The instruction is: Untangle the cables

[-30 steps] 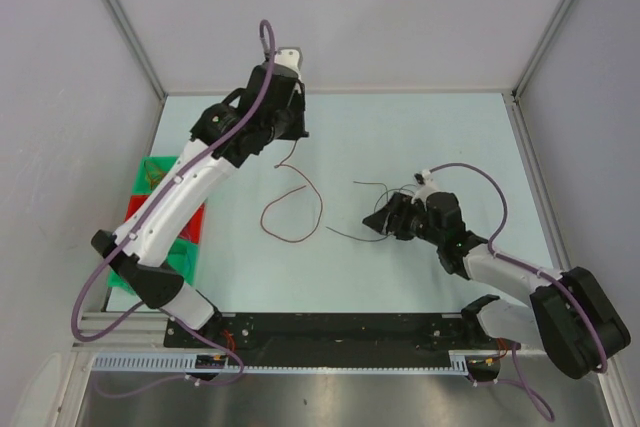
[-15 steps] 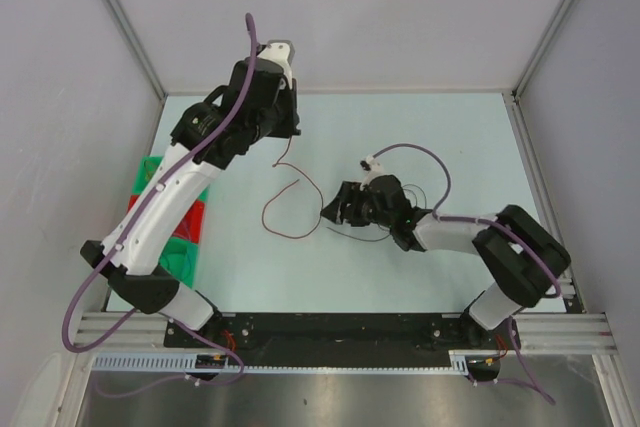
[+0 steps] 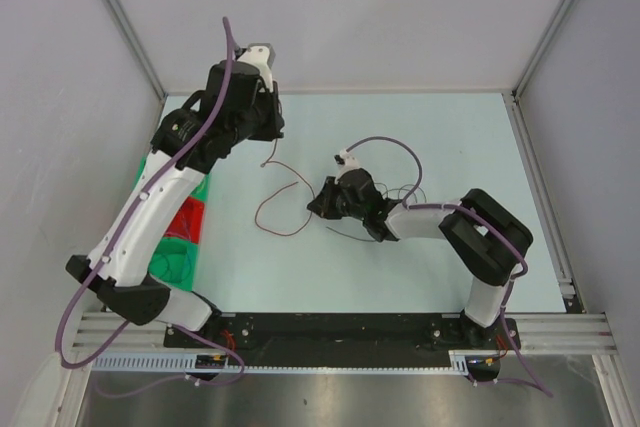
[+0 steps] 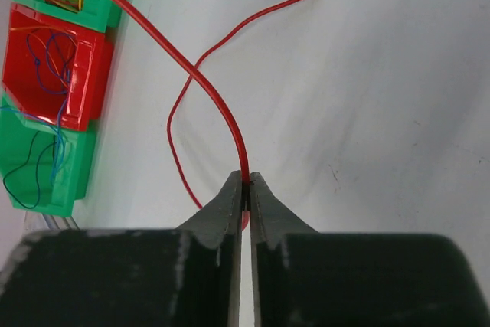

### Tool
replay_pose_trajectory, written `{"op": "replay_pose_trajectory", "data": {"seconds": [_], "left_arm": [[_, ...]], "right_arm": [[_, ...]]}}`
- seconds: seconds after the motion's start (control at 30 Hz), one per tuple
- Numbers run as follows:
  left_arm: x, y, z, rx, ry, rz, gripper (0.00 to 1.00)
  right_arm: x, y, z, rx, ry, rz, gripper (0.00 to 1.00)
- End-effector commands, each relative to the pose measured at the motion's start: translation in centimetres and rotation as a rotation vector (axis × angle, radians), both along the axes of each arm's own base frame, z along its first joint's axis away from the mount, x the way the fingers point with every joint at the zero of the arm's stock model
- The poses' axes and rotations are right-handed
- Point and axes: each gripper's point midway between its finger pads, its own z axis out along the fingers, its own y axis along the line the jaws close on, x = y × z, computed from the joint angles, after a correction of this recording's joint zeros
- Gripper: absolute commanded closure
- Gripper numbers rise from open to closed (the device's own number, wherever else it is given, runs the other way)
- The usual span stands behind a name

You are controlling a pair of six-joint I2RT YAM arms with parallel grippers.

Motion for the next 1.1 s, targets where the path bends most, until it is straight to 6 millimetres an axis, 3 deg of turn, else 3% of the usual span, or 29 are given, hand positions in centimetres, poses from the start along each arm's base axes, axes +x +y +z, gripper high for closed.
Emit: {"op": "replay_pose_trajectory", "data": {"seconds": [0.0, 0.13, 0.23, 0.27, 0.33, 0.37, 0.47, 0.5, 0.6, 0.73, 0.97, 1.07], "left_arm": [[-0.7, 0.8, 1.2, -0.043, -0.037, -0.021, 1.00], [-1.1, 1.5, 0.8, -0.062, -0.025, -0.025, 1.00], [-1.6, 2.4, -0.7, -0.040, -0.006, -0.001, 0.90], [-1.8, 2.6, -2.6, -0.017, 0.030, 0.006, 0.72], [-2.7, 3.0, -3.0, -0.033, 0.012, 0.000, 0.44], [-3.2, 3.2, -5.0, -0.017, 0.046, -0.002, 0.28], [-4.6, 3.3, -6.0, -0.045, 0.036, -0.031, 0.18], [-4.8, 3.3, -5.9, -0.053, 0.025, -0.034, 0.18], [-5.7, 3.8, -5.1, -0.080, -0.024, -0.041, 0.19], [-6.3, 3.7, -3.0, -0.145, -0.090, -0.054, 0.27], [-7.9, 1.5, 2.7, -0.294, -0.183, -0.186, 0.33], [-7.6, 0.2, 3.6, -0.350, -0.190, -0.220, 0.34]], "right_arm": [[1.5, 1.0, 2.9, 0.007, -0.089, -0.024, 1.00], [1.6, 0.6, 5.9, 0.011, -0.149, -0.026, 1.00], [1.3, -0.2, 10.0, 0.021, -0.213, -0.018, 1.00], [1.0, -0.6, 13.0, 0.056, -0.258, -0.019, 1.00], [1.4, -1.5, 16.2, 0.054, -0.325, -0.047, 1.00], [1.1, -2.1, 19.0, 0.084, -0.371, -0.054, 1.00], [0.7, -2.9, 23.1, 0.105, -0.442, -0.057, 1.00], [0.5, -3.3, 24.8, 0.122, -0.467, -0.064, 1.00], [0.1, -4.0, 27.3, 0.141, -0.507, -0.071, 1.00], [-0.8, -4.5, 29.1, 0.163, -0.542, -0.060, 1.00], [-1.3, -5.1, 29.2, 0.138, -0.548, -0.060, 1.00], [-1.6, -5.0, 29.0, 0.126, -0.548, -0.050, 1.00]]}}
